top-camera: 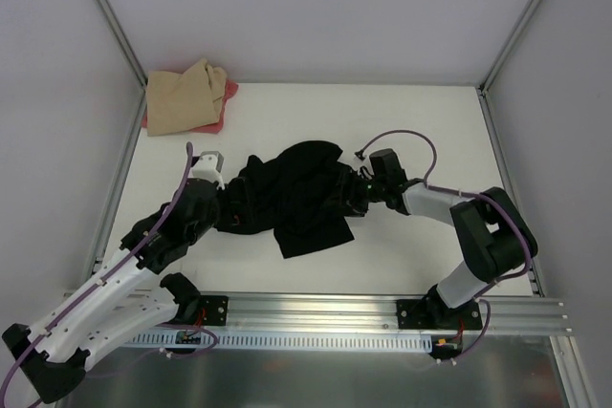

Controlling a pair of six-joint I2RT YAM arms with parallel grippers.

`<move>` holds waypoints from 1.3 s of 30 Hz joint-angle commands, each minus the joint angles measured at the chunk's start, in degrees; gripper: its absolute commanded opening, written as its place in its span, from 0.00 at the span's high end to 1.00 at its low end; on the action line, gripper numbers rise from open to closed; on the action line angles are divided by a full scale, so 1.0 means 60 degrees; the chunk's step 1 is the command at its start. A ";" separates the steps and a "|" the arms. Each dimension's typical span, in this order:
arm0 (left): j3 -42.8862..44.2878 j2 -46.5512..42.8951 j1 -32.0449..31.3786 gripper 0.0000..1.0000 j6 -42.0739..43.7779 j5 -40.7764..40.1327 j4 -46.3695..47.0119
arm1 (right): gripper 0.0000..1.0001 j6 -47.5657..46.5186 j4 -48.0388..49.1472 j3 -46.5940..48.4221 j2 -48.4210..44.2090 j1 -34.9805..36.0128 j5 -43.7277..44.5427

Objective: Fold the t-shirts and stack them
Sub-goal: Flatten out the tshirt

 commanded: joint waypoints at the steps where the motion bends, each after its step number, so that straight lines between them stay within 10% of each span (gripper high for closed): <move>1: -0.0170 -0.0143 -0.0026 0.01 0.0162 0.0115 0.0173 | 0.46 -0.0231 -0.0053 0.0717 -0.0118 0.0037 0.0311; 4: -0.0229 -0.0143 -0.0011 0.01 0.0191 0.0144 0.0232 | 0.99 -0.0568 -0.0655 0.1128 -0.0046 0.0037 0.0472; 13: -0.0683 0.0514 -0.0012 0.01 -0.0057 -0.0730 0.0759 | 0.99 -0.1477 -0.2864 0.1334 -0.2135 0.0023 0.1716; 25: 0.0708 0.6021 0.0091 0.01 0.0616 -0.2624 0.2178 | 1.00 -0.1566 -0.3410 0.0822 -0.3517 -0.0051 0.1762; 27: 0.0884 0.6257 0.0120 0.12 0.0718 -0.2960 0.2283 | 0.99 -0.1536 -0.3367 0.0662 -0.3604 -0.0051 0.1718; 28: 0.0942 0.6447 0.0120 0.47 0.0733 -0.3063 0.2269 | 0.99 -0.1522 -0.3338 0.0617 -0.3619 -0.0051 0.1703; 31: 0.1235 0.6479 0.0120 1.00 0.0573 -0.3473 0.1803 | 0.99 -0.1551 -0.3337 0.0485 -0.3693 -0.0065 0.1659; 39: 0.2172 0.4445 0.0120 1.00 0.0542 -0.3445 0.0263 | 0.99 -0.1960 -0.4214 0.0894 -0.4232 -0.0138 0.2068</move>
